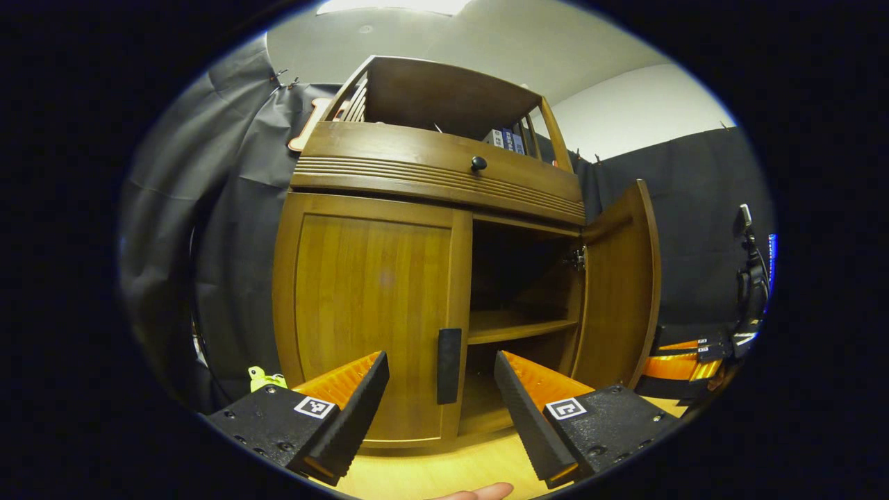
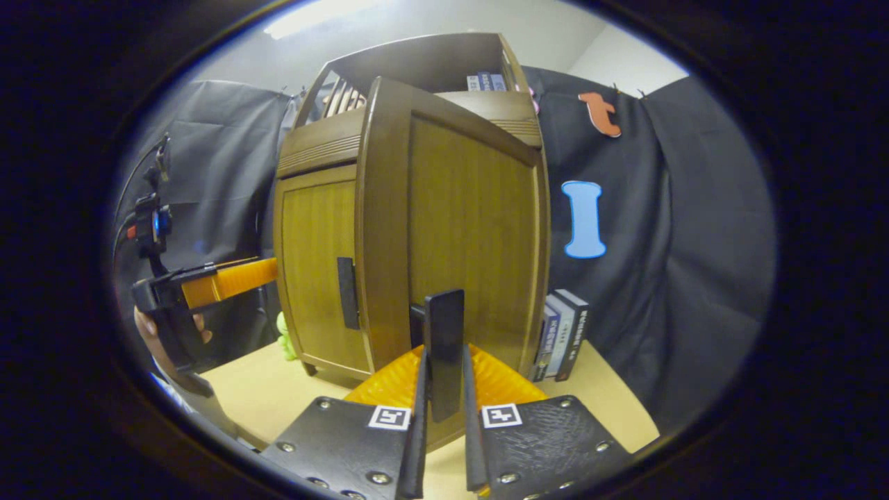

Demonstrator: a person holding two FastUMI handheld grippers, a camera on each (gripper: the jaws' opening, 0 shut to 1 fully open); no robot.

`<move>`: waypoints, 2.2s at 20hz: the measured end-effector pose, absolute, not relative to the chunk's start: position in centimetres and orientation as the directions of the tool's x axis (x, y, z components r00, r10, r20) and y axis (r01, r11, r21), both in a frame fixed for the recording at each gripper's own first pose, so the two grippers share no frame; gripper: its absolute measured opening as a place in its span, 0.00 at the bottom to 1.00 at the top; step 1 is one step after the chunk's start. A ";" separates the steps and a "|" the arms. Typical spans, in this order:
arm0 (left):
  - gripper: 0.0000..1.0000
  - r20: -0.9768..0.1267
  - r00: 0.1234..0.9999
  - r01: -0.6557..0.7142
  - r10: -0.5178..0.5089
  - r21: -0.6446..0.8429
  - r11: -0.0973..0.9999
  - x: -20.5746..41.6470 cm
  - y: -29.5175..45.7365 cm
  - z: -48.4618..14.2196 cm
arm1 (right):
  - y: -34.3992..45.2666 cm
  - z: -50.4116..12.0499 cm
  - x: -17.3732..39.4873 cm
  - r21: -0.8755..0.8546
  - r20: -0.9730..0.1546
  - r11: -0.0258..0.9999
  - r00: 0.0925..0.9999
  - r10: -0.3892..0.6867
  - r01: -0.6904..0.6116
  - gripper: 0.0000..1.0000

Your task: Open the right door of the double-door shoe cabinet with the right hand, and open the left door with the left hand.

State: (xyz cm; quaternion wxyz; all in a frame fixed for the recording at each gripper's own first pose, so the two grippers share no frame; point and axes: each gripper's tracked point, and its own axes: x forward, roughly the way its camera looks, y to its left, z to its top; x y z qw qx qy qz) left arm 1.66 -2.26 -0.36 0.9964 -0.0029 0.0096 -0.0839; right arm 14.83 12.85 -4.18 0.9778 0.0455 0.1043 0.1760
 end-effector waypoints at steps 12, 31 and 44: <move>0.95 -0.040 0.984 0.174 -0.174 -0.002 0.985 2.0 -2.9 -1.1 | 0.1 -6.2 16.9 0.094 -0.191 0.987 0.971 0.146 -0.130 0.01; 0.95 -0.086 0.986 0.143 -0.141 0.023 0.989 7.3 -5.7 -6.1 | -7.5 -5.2 13.4 0.019 -0.063 0.998 0.996 0.064 -0.063 0.84; 0.74 -0.101 0.993 0.065 -0.054 0.116 0.991 16.0 -5.2 -8.9 | 6.3 -5.2 0.6 0.144 0.069 0.968 0.978 0.199 -0.207 0.98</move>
